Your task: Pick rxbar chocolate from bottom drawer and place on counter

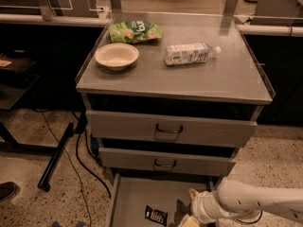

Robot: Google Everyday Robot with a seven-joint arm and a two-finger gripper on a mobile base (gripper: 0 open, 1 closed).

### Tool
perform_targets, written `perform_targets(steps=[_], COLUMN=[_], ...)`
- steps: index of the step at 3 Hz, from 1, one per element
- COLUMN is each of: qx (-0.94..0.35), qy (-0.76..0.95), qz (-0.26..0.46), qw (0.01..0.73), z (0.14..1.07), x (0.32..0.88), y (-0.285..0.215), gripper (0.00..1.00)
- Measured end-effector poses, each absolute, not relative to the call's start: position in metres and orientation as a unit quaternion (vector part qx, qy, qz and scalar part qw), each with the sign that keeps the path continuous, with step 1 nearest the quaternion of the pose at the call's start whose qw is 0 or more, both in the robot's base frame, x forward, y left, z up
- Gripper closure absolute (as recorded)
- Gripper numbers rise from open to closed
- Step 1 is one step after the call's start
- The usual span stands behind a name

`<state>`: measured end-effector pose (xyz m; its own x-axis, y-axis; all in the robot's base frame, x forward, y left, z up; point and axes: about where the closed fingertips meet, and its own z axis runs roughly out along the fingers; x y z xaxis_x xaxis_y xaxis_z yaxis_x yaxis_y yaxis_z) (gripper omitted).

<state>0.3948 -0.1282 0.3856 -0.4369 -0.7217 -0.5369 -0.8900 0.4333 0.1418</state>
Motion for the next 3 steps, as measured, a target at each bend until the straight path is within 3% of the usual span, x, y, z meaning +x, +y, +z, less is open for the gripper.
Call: perform_targets(steps=[3], qx=[-0.435], qy=[0.834], qz=[0.25], qw=[0.229], z=[0.313], x=[0.428], y=[-0.124], gripper=[0.0])
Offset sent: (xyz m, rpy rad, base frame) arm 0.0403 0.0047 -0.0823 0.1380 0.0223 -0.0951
